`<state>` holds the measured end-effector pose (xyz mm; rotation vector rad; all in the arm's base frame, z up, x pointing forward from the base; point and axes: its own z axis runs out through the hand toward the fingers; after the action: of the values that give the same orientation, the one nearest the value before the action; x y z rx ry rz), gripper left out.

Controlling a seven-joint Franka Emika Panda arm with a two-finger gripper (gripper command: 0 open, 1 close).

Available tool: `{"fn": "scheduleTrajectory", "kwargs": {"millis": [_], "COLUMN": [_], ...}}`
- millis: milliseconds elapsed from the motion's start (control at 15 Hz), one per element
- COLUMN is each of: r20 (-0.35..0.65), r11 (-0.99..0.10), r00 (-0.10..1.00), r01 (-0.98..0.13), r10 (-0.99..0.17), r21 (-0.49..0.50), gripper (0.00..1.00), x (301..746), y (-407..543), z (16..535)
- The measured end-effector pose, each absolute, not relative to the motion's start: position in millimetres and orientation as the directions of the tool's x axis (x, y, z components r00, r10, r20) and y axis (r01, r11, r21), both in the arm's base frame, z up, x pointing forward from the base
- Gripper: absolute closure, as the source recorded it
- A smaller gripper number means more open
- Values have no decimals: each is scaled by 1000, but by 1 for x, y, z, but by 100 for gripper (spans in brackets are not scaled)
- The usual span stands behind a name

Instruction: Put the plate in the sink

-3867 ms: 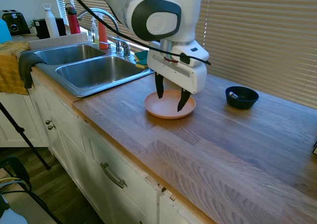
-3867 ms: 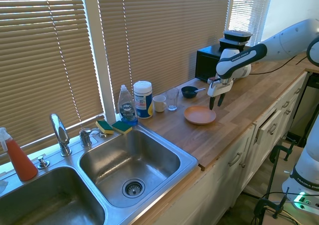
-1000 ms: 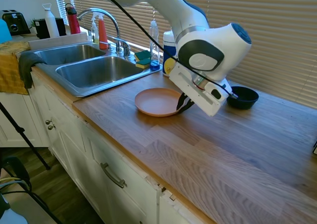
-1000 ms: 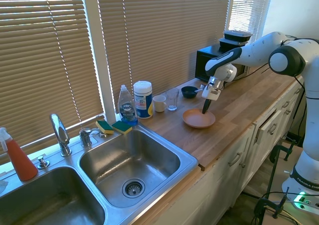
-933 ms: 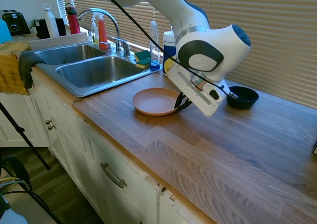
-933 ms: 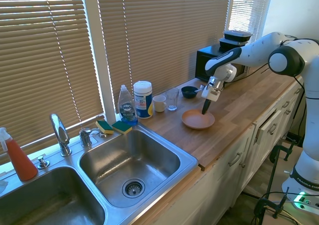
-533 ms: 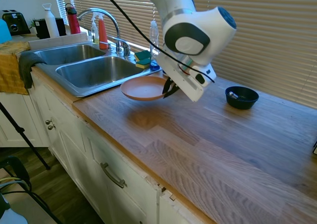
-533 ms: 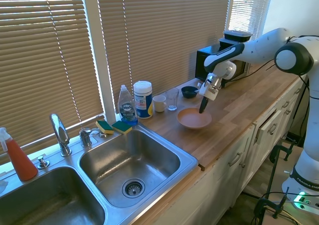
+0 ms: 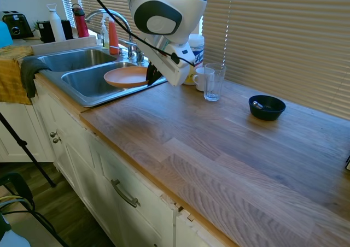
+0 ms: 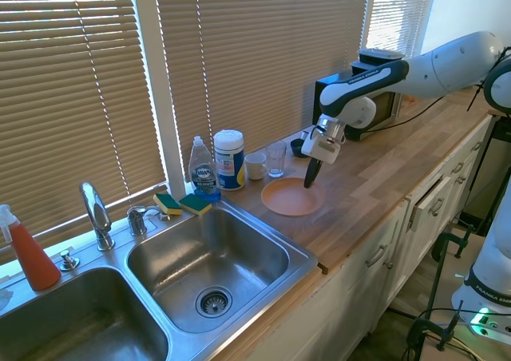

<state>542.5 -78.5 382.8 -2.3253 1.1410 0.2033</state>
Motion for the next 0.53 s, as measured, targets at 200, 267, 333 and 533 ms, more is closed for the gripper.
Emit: {"fn": "scheduleTrajectory", "kwargs": {"millis": [200, 267, 333, 533], "r20": [-326, -314, -300, -271], "r11": [-529, -544, -556, -607], "r00": [663, 677, 687, 716], "r01": [-741, -728, -719, -692], "r10": [-674, -666, -662, -643], "r21": [-413, -417, -417, -389], "gripper": [100, 100, 100, 100], "x": [555, 562, 570, 604], "y": [-27, 6, 40, 138], "z": [386, 388, 391, 394]}}
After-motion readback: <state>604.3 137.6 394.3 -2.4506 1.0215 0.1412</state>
